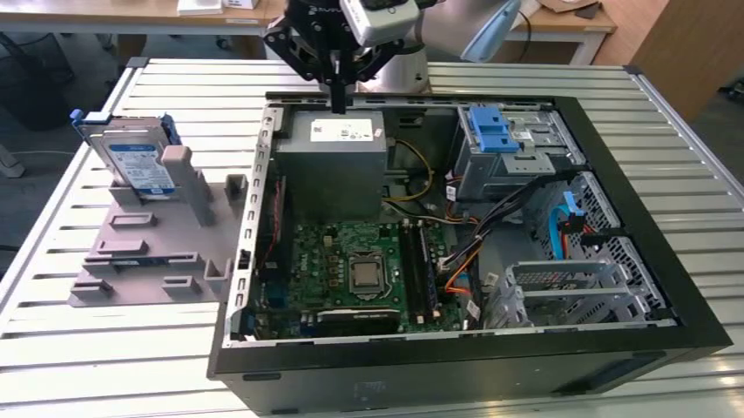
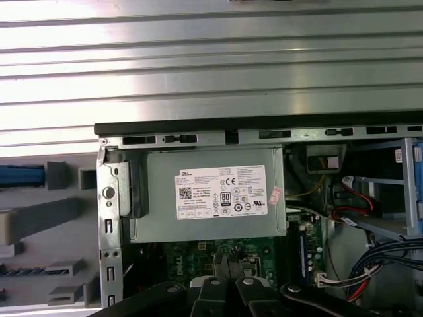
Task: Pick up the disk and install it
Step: 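Reach for the disk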
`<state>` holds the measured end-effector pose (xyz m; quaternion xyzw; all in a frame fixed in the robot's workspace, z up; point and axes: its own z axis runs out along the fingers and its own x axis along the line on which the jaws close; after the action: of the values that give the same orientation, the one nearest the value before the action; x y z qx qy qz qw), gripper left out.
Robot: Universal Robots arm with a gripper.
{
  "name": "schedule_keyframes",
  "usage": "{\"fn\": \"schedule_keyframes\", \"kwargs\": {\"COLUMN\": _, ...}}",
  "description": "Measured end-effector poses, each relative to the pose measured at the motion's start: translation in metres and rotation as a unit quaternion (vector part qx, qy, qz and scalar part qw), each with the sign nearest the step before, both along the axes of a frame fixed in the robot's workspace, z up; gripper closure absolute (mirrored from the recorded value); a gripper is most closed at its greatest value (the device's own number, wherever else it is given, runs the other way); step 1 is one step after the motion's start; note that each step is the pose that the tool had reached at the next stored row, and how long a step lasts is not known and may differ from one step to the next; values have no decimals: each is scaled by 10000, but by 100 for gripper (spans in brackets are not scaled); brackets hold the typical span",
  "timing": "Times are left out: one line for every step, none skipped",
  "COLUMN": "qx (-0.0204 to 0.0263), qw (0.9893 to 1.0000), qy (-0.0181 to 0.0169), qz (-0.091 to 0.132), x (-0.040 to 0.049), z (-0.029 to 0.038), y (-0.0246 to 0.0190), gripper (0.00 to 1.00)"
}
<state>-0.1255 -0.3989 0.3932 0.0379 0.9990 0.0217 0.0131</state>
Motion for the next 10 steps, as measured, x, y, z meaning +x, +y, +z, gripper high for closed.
{"fn": "schedule_keyframes", "kwargs": {"qx": 0, "qw": 10000, "qy": 0, "qz": 0, "x": -2, "z": 0, "y": 0, "gripper": 89}}
{"fn": "schedule_keyframes", "kwargs": {"qx": 0, "qw": 10000, "qy": 0, "qz": 0, "x": -4, "z": 0, "y": 0, "gripper": 89}}
{"fn": "schedule_keyframes", "kwargs": {"qx": 0, "qw": 10000, "qy": 0, "qz": 0, "x": -6, "z": 0, "y": 0, "gripper": 89}}
{"fn": "schedule_keyframes", "kwargs": {"qx": 0, "qw": 10000, "qy": 0, "qz": 0, "x": -8, "z": 0, "y": 0, "gripper": 89}}
{"fn": "schedule_keyframes", "kwargs": {"qx": 0, "qw": 10000, "qy": 0, "qz": 0, "x": -10, "z": 0, "y": 0, "gripper": 89}}
{"fn": "schedule_keyframes", "kwargs": {"qx": 0, "qw": 10000, "qy": 0, "qz": 0, "x": -12, "z": 0, "y": 0, "gripper": 89}}
{"fn": "schedule_keyframes", "kwargs": {"qx": 0, "qw": 10000, "qy": 0, "qz": 0, "x": -14, "z": -1, "y": 0, "gripper": 89}}
{"fn": "schedule_keyframes", "kwargs": {"qx": 0, "qw": 10000, "qy": 0, "qz": 0, "x": -16, "z": -1, "y": 0, "gripper": 89}}
{"fn": "schedule_keyframes", "kwargs": {"qx": 0, "qw": 10000, "qy": 0, "qz": 0, "x": -17, "z": -1, "y": 0, "gripper": 89}}
{"fn": "schedule_keyframes", "kwargs": {"qx": 0, "qw": 10000, "qy": 0, "qz": 0, "x": -19, "z": -1, "y": 0, "gripper": 89}}
